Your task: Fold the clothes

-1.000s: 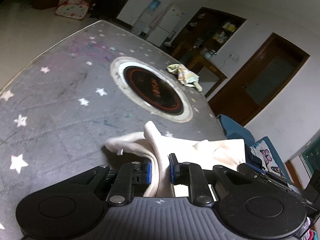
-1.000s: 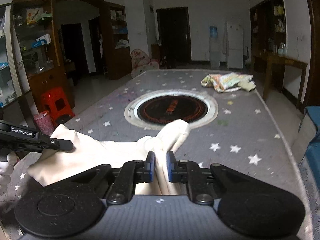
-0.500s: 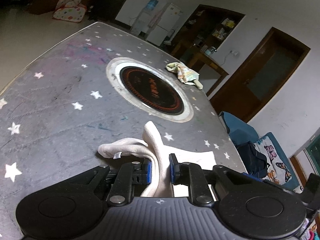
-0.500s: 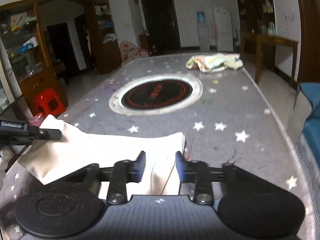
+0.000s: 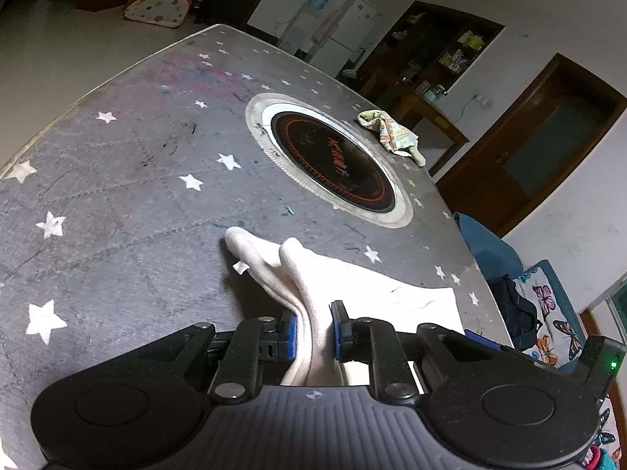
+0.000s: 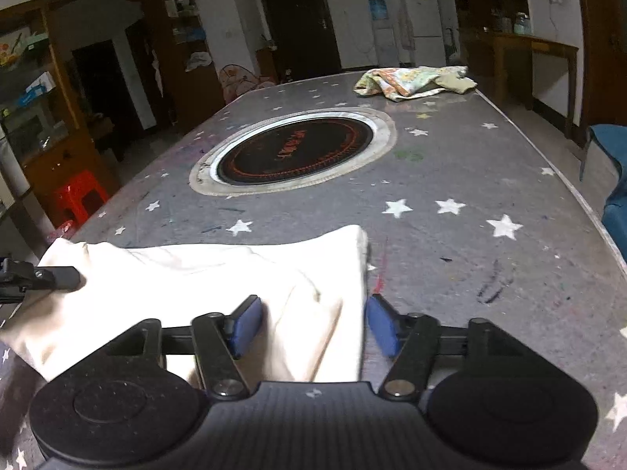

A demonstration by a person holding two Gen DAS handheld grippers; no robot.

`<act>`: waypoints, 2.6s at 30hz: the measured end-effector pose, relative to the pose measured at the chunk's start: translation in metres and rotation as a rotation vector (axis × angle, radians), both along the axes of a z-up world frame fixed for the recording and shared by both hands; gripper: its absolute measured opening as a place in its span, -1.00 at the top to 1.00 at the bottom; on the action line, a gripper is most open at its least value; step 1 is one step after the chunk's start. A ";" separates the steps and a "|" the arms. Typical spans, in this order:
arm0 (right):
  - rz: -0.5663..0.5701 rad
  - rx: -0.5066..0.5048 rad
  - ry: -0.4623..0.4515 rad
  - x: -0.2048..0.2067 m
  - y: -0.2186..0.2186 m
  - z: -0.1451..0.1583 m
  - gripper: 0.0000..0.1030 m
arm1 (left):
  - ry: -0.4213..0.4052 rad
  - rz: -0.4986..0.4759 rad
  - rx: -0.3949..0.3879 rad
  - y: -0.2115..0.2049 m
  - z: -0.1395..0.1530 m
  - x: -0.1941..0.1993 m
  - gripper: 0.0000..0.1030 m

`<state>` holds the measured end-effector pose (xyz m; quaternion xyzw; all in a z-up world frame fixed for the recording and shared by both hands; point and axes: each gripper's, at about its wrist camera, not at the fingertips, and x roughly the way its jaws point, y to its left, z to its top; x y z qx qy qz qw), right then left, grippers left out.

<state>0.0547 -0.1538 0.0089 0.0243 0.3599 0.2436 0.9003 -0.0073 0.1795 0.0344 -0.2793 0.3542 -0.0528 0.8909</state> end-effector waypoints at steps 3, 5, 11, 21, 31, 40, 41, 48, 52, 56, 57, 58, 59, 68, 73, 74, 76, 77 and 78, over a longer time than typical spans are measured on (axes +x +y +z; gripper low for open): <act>0.026 0.020 0.014 0.000 0.005 0.002 0.63 | -0.005 0.001 0.011 -0.001 0.002 0.000 0.65; 0.027 0.023 0.001 -0.003 0.005 0.008 0.72 | -0.012 0.000 0.015 -0.001 0.005 -0.001 0.65; 0.041 0.027 -0.069 -0.016 0.002 0.034 0.76 | -0.041 -0.021 0.029 -0.008 0.020 0.000 0.65; 0.033 -0.011 -0.212 -0.034 -0.016 0.086 0.77 | -0.092 -0.081 0.048 -0.041 0.044 0.011 0.65; -0.028 -0.065 -0.330 -0.036 -0.053 0.134 0.77 | -0.157 -0.157 0.080 -0.086 0.078 0.040 0.65; -0.109 -0.101 -0.359 -0.020 -0.086 0.149 0.77 | -0.188 -0.228 0.090 -0.125 0.100 0.082 0.65; -0.115 -0.105 -0.357 -0.017 -0.088 0.148 0.77 | -0.188 -0.237 0.093 -0.130 0.100 0.086 0.65; -0.156 -0.138 -0.298 0.013 -0.105 0.121 0.77 | -0.128 -0.278 0.104 -0.154 0.076 0.118 0.65; -0.168 -0.147 -0.244 0.029 -0.110 0.096 0.77 | -0.070 -0.290 0.105 -0.160 0.051 0.133 0.65; -0.176 -0.159 -0.180 0.043 -0.116 0.068 0.77 | -0.007 -0.299 0.112 -0.164 0.024 0.145 0.65; -0.178 -0.162 -0.164 0.046 -0.117 0.061 0.77 | 0.006 -0.301 0.114 -0.165 0.018 0.147 0.64; -0.180 -0.167 -0.150 0.049 -0.118 0.055 0.77 | 0.017 -0.302 0.119 -0.165 0.014 0.149 0.64; -0.183 -0.172 -0.140 0.052 -0.118 0.050 0.77 | 0.027 -0.303 0.123 -0.164 0.009 0.151 0.64; -0.201 -0.196 -0.043 0.071 -0.129 0.015 0.65 | 0.086 -0.289 0.146 -0.150 -0.016 0.162 0.35; -0.204 -0.207 -0.075 0.073 -0.132 0.024 0.54 | 0.078 -0.254 0.176 -0.146 -0.010 0.168 0.14; -0.201 -0.210 -0.090 0.073 -0.132 0.027 0.53 | 0.067 -0.247 0.185 -0.145 -0.007 0.169 0.14; -0.192 -0.210 -0.117 0.074 -0.129 0.032 0.49 | 0.031 -0.224 0.207 -0.146 0.001 0.170 0.14; -0.183 -0.199 -0.124 0.077 -0.128 0.034 0.48 | 0.012 -0.215 0.218 -0.146 0.006 0.170 0.15; -0.174 -0.191 -0.126 0.080 -0.125 0.035 0.45 | -0.006 -0.221 0.225 -0.149 0.010 0.170 0.18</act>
